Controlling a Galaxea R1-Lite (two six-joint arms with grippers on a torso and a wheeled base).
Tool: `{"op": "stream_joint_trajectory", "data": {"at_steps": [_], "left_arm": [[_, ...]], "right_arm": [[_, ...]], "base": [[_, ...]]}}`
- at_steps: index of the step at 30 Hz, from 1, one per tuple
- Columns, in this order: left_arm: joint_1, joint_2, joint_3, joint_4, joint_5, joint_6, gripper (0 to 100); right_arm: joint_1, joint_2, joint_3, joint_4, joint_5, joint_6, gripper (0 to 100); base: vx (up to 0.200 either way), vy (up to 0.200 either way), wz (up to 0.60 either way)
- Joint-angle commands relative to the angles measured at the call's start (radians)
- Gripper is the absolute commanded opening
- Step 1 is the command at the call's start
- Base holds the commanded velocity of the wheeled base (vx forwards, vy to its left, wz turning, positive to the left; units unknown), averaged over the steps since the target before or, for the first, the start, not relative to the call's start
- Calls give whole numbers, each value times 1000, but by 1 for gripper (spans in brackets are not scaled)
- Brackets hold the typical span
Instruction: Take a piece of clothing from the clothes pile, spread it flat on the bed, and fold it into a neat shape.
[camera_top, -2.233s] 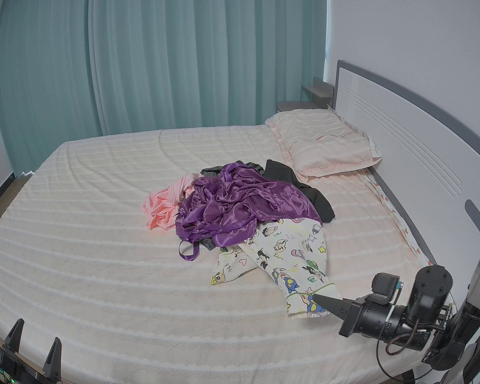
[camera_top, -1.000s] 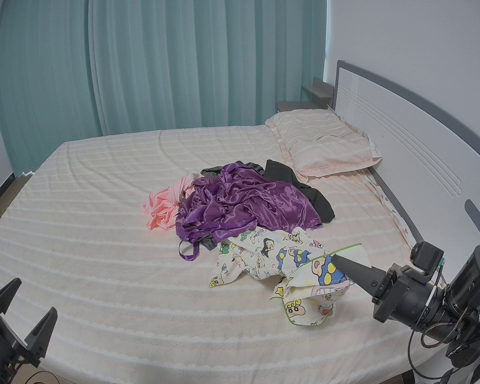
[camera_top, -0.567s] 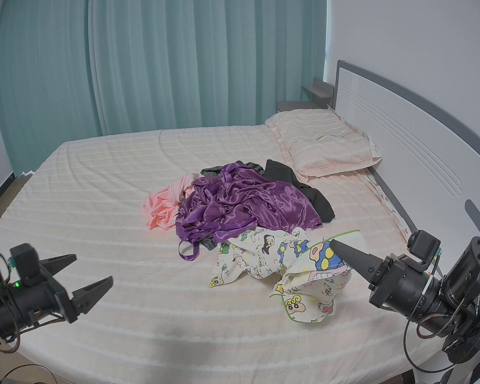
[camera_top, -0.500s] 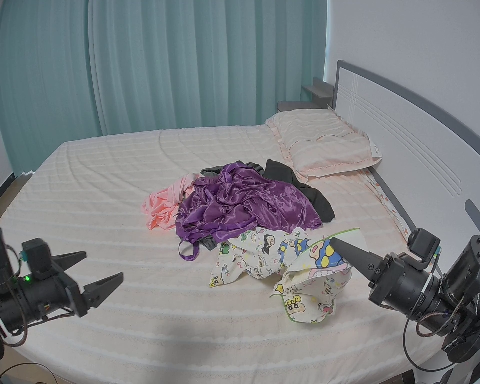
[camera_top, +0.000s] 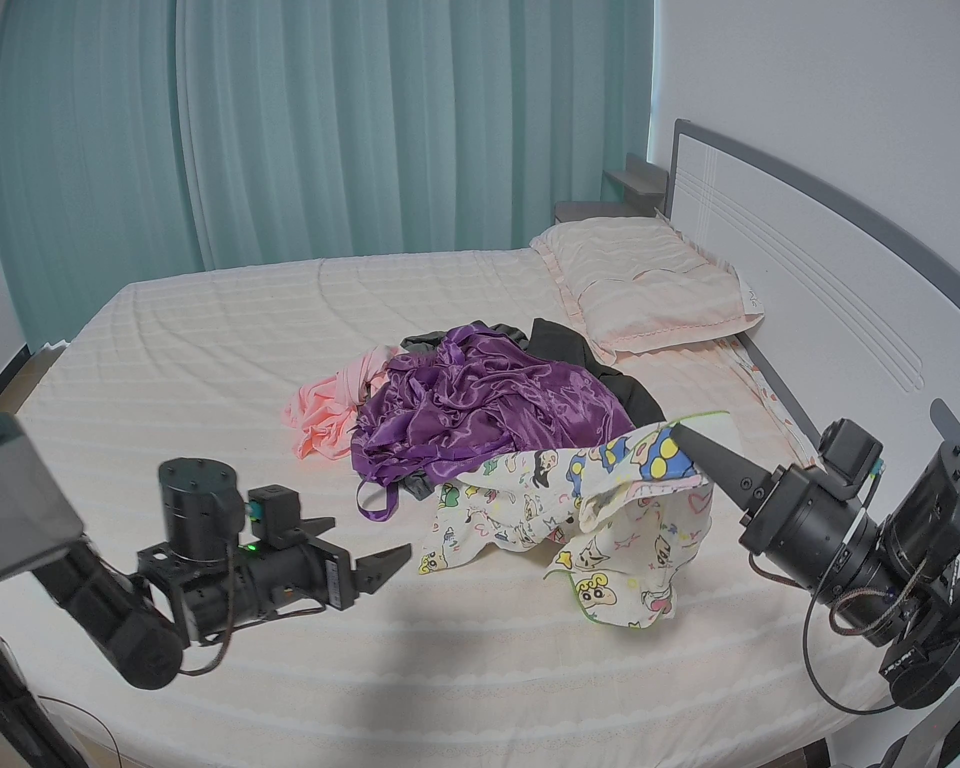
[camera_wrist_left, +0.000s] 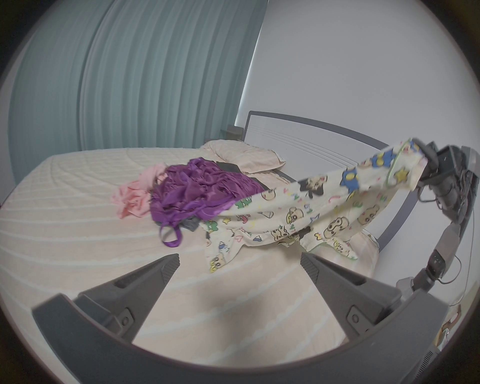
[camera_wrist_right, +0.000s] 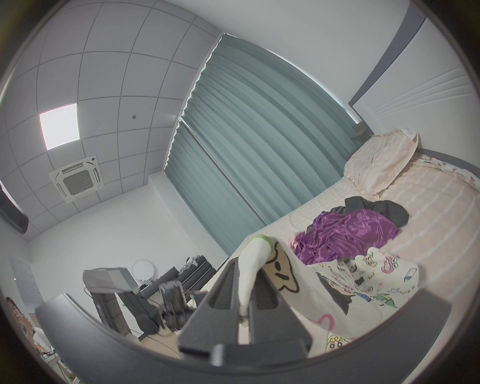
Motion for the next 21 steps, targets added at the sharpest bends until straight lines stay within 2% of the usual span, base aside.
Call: {"op": "stream_joint_trajectory", "data": {"at_steps": [1, 3, 5, 8, 11, 13, 15, 17, 21], "left_arm": [[-118, 349, -59, -204, 36, -68, 100], [-129, 352, -59, -220, 47, -73, 100], [-166, 354, -66, -256, 90, -114, 100], [-192, 374, -96, -274, 99, -156, 100], [-194, 404, -135, -288, 119, -160, 100], [-194, 437, -181, -314, 170, -166, 100], [-194, 447, -197, -322, 185, -168, 100], [-194, 492, -273, -337, 234, -182, 100], [-194, 539, -360, -337, 279, -188, 100]], "right_arm": [[-42, -21, -118, 5, -25, 2, 0], [-52, -38, -149, 11, -34, 2, 0], [-49, -53, -197, 90, -40, 0, 0], [5, -47, -247, 149, -45, 0, 0], [20, -46, -269, 160, -43, 0, 0], [28, -33, -269, 165, -43, 0, 0], [34, -29, -267, 165, -43, 0, 0], [47, -23, -267, 163, -43, 2, 0], [62, -26, -275, 163, -45, 3, 0]], "base": [[0, 0, 0], [0, 0, 0], [0, 0, 0], [0, 0, 0], [0, 0, 0], [0, 0, 0], [0, 0, 0], [0, 0, 0], [0, 0, 0]]}}
